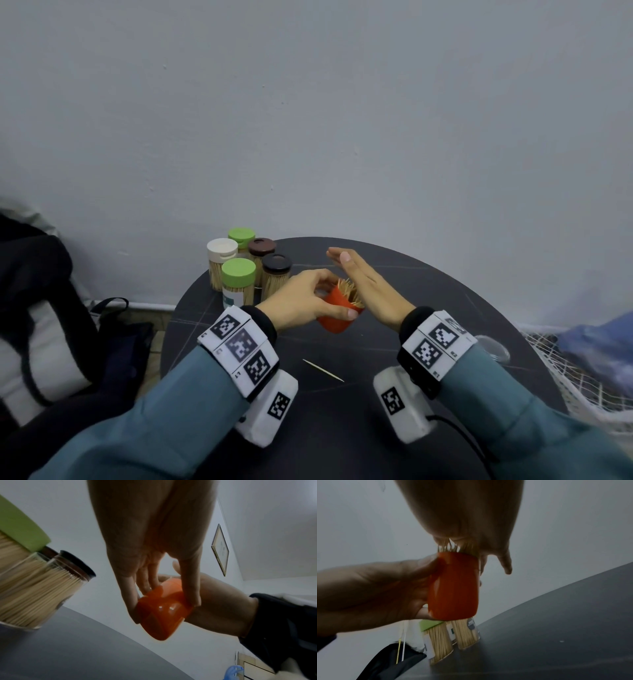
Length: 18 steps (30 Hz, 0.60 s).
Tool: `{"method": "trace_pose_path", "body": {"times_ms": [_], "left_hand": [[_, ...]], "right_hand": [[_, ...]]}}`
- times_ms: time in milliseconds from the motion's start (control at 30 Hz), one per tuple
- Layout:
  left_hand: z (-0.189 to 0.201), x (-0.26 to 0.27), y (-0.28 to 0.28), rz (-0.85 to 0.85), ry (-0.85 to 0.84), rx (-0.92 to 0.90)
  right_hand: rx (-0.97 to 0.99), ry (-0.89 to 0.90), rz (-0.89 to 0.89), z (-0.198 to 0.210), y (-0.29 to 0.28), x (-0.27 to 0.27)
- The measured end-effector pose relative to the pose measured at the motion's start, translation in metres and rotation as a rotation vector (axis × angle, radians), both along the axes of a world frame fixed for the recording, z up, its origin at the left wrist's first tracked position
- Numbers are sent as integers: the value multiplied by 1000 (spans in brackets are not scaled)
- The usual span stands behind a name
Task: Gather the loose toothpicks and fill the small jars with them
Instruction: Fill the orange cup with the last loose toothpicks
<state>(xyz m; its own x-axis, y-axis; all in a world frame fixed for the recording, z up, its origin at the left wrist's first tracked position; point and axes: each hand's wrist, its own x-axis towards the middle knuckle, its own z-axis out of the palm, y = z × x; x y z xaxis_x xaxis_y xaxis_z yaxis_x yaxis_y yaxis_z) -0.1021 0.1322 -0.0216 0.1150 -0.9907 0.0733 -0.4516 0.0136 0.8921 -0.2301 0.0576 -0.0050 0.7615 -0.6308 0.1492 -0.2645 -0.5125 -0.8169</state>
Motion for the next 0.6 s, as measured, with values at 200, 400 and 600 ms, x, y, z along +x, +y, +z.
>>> {"method": "trace_pose_path", "body": {"times_ms": [200, 400, 600], "left_hand": [[2, 2, 2, 15, -20, 7], [7, 13, 5, 171, 3, -47], [13, 32, 17, 288, 78, -77]], "right_hand": [[-121, 78, -58, 9, -2, 3], [0, -85, -136, 6, -14, -2], [-144, 242, -117, 0, -14, -3]]}}
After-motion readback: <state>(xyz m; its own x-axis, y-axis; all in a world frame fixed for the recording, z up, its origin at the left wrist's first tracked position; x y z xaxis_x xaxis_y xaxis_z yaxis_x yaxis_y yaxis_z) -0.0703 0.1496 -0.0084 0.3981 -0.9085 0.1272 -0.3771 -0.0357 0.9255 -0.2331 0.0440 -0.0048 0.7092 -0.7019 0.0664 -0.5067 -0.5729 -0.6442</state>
